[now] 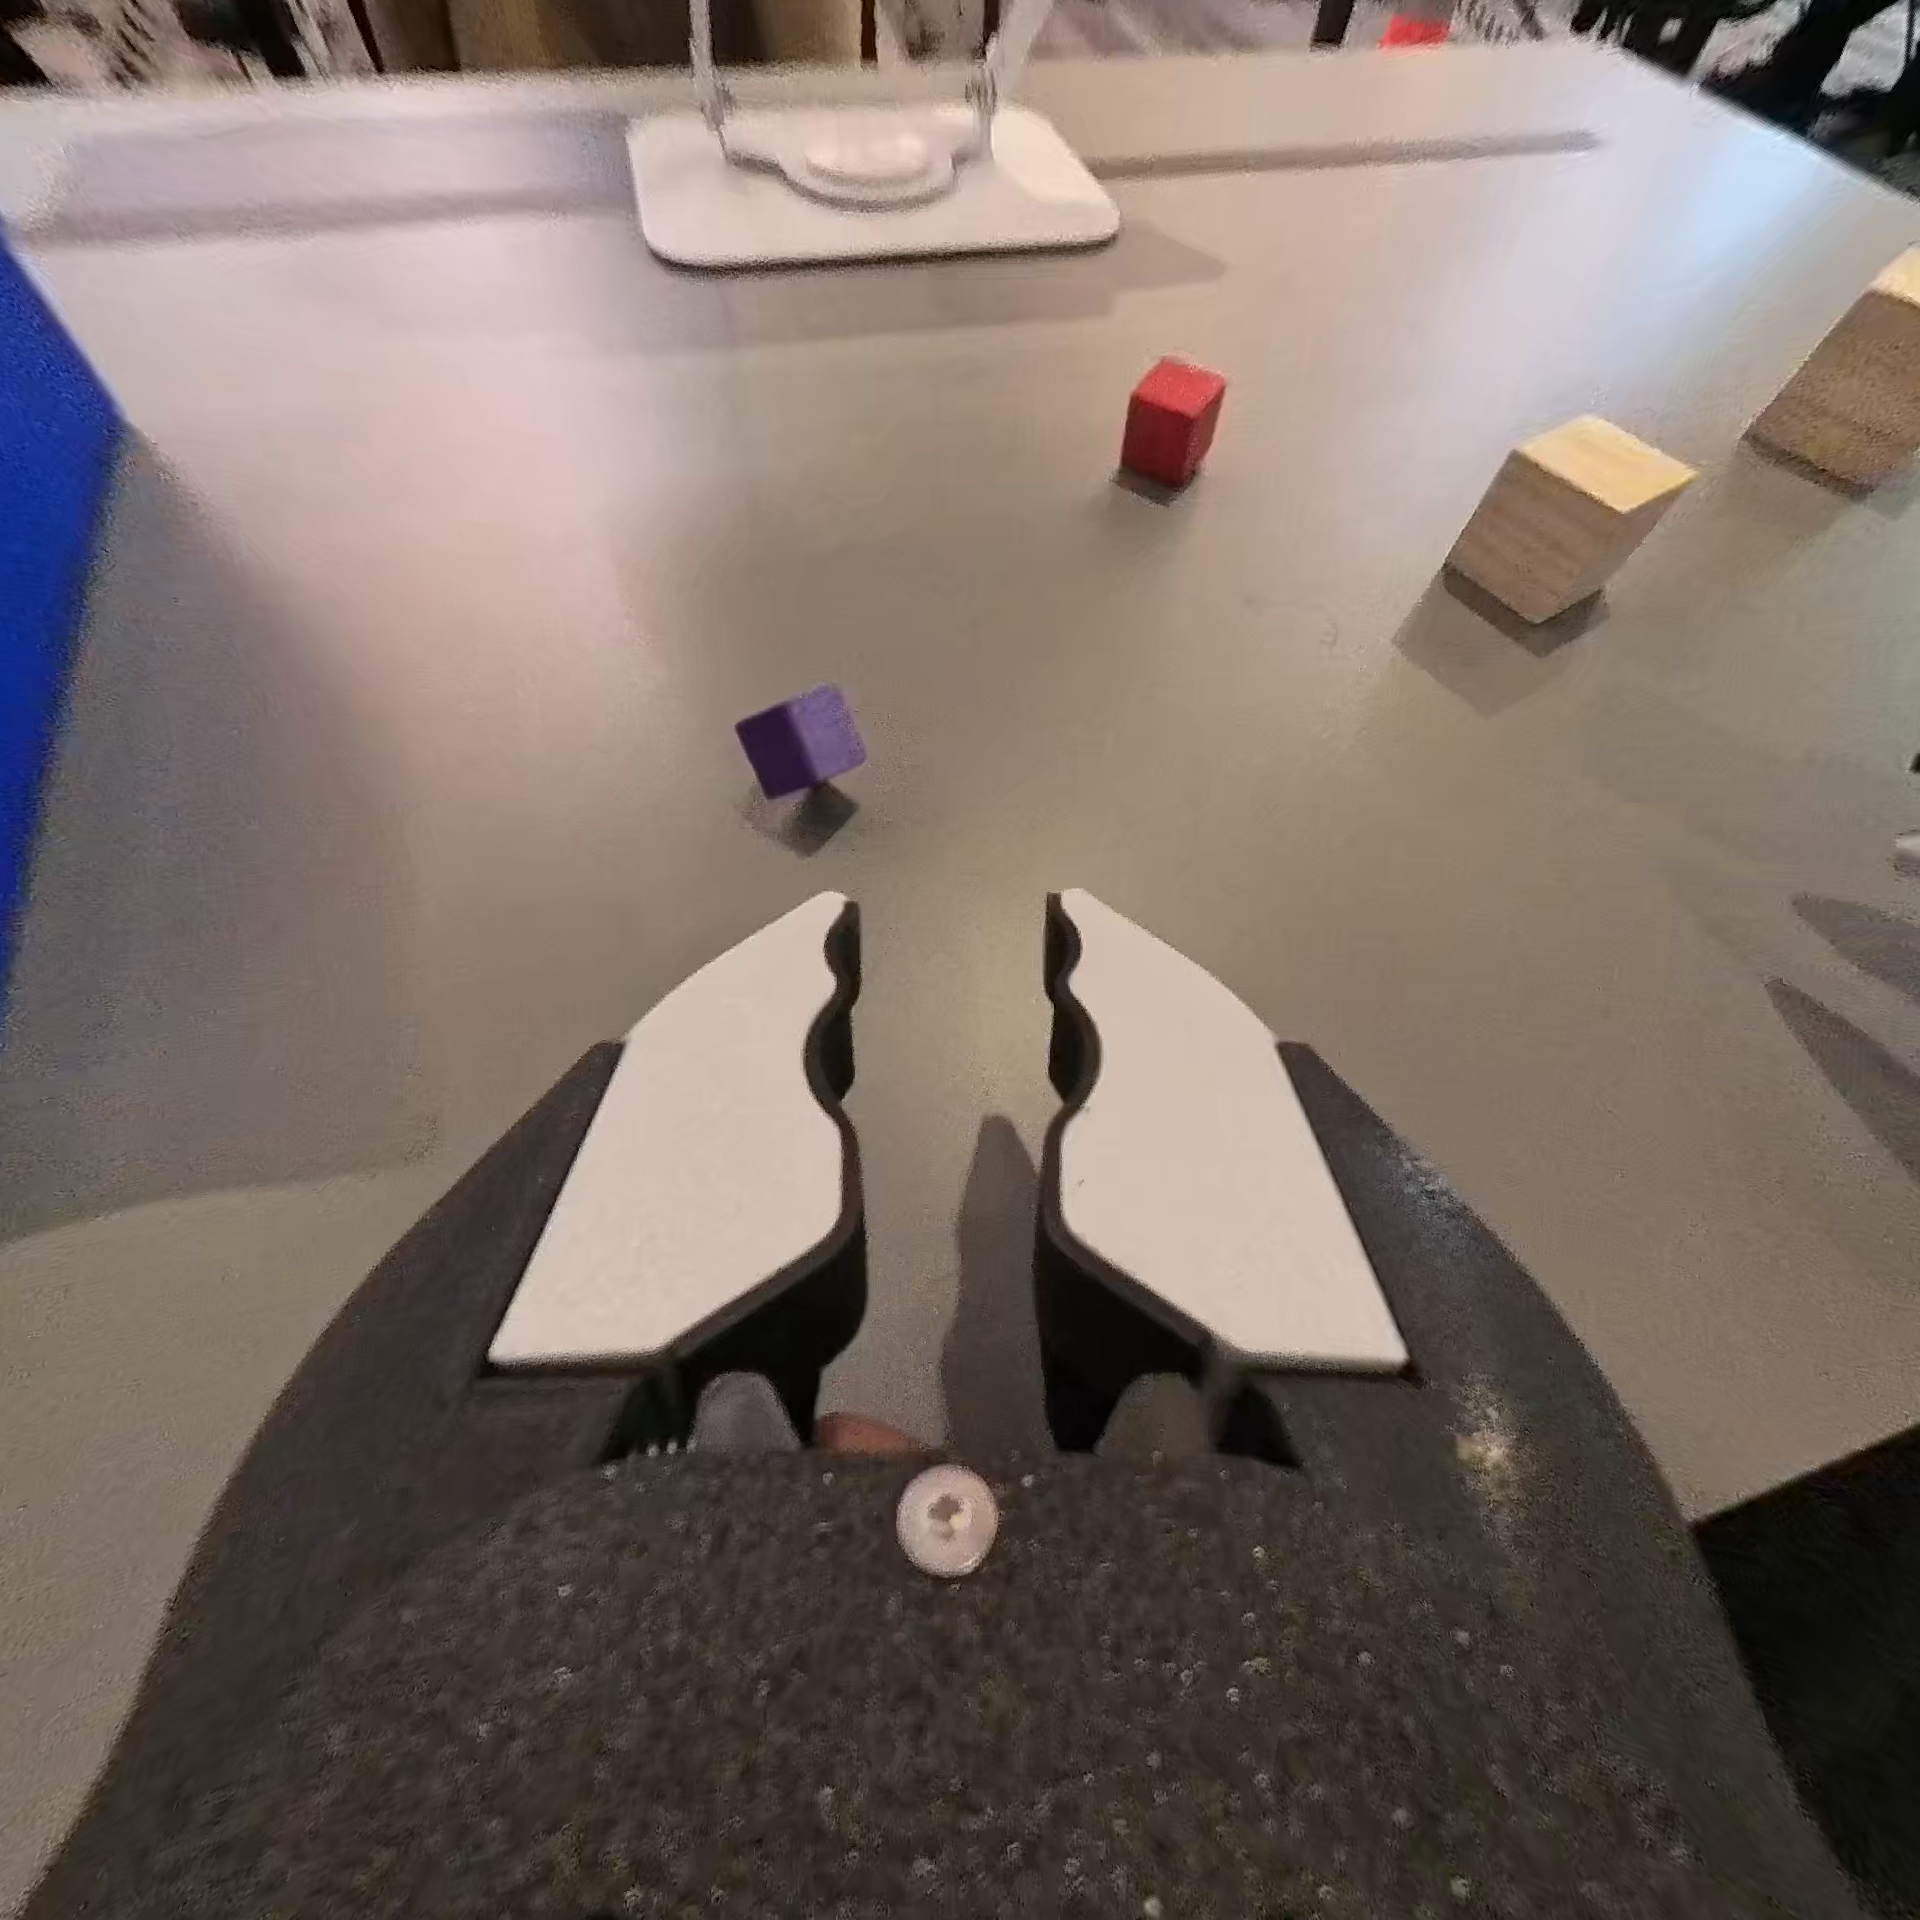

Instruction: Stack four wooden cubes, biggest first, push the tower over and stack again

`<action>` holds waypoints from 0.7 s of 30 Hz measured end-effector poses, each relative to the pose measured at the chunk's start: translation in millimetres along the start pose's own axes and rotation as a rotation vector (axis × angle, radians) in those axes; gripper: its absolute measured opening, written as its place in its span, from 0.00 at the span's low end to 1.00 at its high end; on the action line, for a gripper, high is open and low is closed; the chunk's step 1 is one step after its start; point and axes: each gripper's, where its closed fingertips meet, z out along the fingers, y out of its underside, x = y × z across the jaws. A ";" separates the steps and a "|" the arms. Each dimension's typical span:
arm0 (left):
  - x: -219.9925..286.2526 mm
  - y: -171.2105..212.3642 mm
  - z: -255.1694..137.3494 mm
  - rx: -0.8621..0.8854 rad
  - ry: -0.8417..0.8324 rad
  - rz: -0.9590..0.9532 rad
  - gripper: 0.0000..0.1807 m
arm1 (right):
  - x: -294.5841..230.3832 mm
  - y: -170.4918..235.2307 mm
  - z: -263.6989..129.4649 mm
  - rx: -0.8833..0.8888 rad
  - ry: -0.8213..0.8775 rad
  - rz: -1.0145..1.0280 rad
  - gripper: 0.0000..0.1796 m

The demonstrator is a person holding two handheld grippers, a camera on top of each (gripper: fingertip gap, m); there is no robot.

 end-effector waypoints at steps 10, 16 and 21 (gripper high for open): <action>-11.0 -18.0 -32.9 0.230 -0.068 0.021 0.23 | 3.1 -5.3 -2.8 0.013 0.053 -0.038 0.16; -0.5 -18.8 -33.5 0.236 -0.042 0.035 0.26 | 4.3 -2.3 -3.2 0.019 0.061 -0.038 0.16; 4.1 -15.7 -29.9 0.220 -0.047 0.059 0.27 | 4.0 -1.9 -4.2 0.027 0.057 -0.032 0.16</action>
